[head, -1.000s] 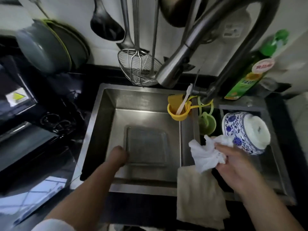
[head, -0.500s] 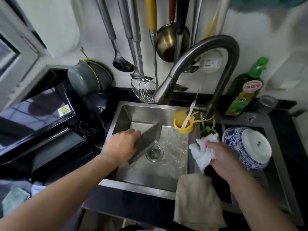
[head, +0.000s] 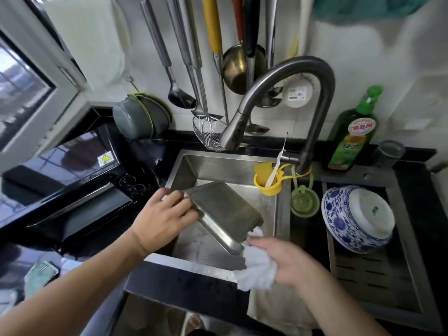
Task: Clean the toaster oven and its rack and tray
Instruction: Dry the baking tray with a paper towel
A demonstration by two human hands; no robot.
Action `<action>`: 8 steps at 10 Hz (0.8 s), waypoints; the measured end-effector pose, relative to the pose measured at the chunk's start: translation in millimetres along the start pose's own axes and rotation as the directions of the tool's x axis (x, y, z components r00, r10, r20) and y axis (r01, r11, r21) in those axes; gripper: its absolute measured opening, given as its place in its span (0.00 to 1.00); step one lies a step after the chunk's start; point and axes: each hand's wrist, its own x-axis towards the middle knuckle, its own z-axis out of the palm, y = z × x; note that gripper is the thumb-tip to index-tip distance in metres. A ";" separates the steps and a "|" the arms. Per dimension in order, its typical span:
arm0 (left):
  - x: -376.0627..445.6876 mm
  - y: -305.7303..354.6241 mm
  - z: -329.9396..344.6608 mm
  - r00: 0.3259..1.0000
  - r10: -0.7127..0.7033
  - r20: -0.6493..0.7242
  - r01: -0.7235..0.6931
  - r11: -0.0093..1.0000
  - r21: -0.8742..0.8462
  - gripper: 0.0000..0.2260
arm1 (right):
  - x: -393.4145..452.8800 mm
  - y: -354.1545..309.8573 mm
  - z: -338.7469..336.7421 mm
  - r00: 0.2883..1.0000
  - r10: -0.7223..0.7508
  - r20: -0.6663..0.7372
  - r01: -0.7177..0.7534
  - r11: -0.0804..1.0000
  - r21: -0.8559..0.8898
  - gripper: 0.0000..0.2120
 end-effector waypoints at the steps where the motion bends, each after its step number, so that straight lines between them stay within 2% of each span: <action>1: -20.8 18.1 -1.8 0.962 -0.274 0.002 0.274 0.961 -0.046 0.09 | 7.9 12.0 16.2 0.996 0.087 0.037 -0.088 0.995 0.039 0.12; 2: -17.0 64.3 4.4 0.179 -0.963 0.200 0.890 0.072 -0.451 0.10 | 25.4 25.3 30.3 0.991 0.122 0.058 -0.127 0.989 0.082 0.18; 3: 9.0 94.2 -5.4 -0.279 -0.424 0.862 0.025 -0.900 -0.435 0.16 | 36.7 39.0 44.9 0.992 0.109 0.064 -0.115 0.988 0.107 0.18; 4: 3.8 96.5 -6.6 -0.140 -0.316 0.938 -0.006 -0.947 -0.320 0.23 | 42.5 49.8 48.5 0.996 0.075 0.051 -0.080 0.989 0.122 0.14; 5: 2.2 85.5 -0.5 -0.181 -0.341 0.922 0.052 -0.940 -0.337 0.23 | 36.2 47.5 43.5 0.998 0.061 0.003 -0.061 0.992 0.110 0.15; 6: 8.9 91.8 -1.7 -0.116 -0.338 0.934 0.142 -0.936 -0.321 0.08 | 38.7 40.3 35.6 0.996 0.088 -0.030 -0.085 0.992 0.097 0.18; 7: 13.1 96.0 -7.4 -0.139 -0.453 0.881 0.244 -0.878 -0.412 0.06 | 28.2 37.8 29.7 0.999 0.044 0.000 -0.044 0.999 0.012 0.21; 8: 17.9 78.7 -2.7 -0.188 -0.621 0.761 0.465 -0.739 -0.488 0.07 | 13.0 29.9 10.4 0.993 -0.060 -0.103 0.059 0.998 -0.017 0.12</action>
